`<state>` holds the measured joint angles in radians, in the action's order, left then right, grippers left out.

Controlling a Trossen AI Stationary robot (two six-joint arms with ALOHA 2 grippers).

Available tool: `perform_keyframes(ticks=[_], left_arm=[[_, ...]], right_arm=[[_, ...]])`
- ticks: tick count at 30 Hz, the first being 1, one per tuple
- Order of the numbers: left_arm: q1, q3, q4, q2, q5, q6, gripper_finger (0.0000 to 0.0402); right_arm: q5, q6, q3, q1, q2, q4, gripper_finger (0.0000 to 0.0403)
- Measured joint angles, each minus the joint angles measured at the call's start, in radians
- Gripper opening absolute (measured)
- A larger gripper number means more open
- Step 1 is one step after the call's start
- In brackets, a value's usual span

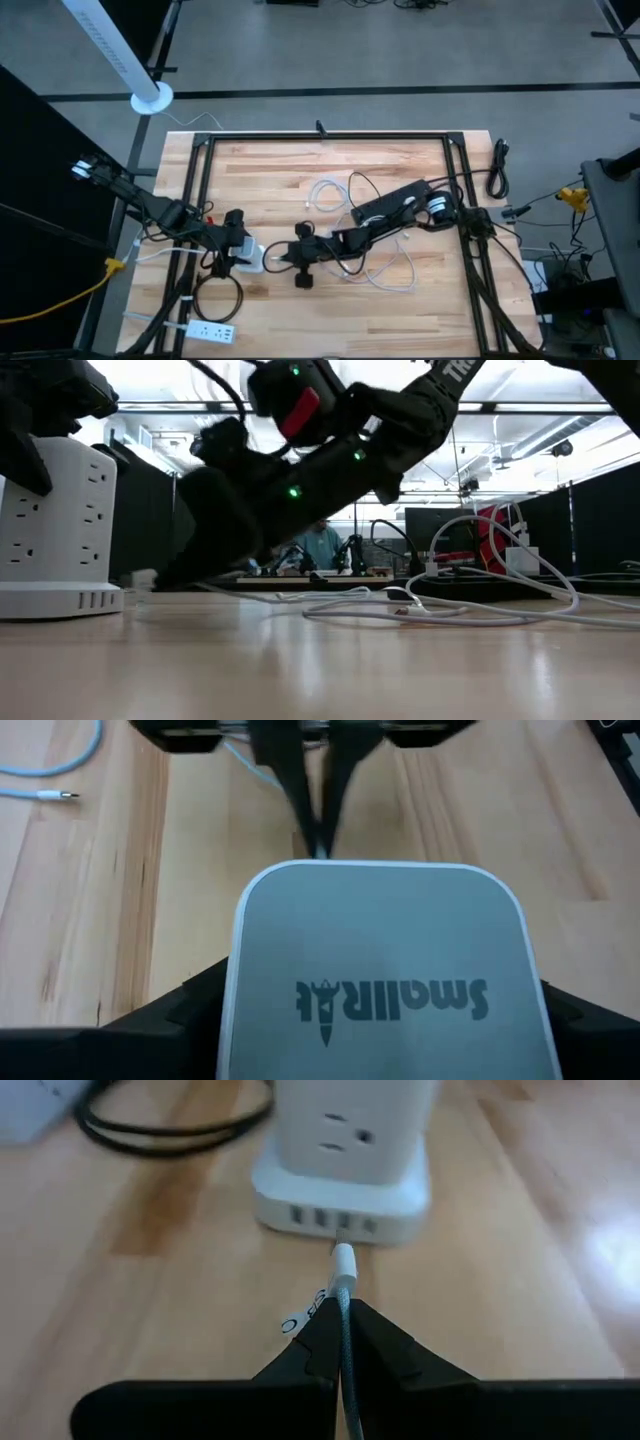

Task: Insert USB
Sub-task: Insert the white charger cable into the top white outlet extension

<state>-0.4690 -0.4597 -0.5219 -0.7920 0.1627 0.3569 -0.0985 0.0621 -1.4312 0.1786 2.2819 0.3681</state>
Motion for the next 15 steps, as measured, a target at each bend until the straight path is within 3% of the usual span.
perform_keyframes(ticks=[15], left_arm=[[0.0,0.002,0.018,-0.026,0.007,-0.001,0.0277]], right_arm=[[-0.086,0.095,-0.085,0.025,0.06,-0.019,0.0]])
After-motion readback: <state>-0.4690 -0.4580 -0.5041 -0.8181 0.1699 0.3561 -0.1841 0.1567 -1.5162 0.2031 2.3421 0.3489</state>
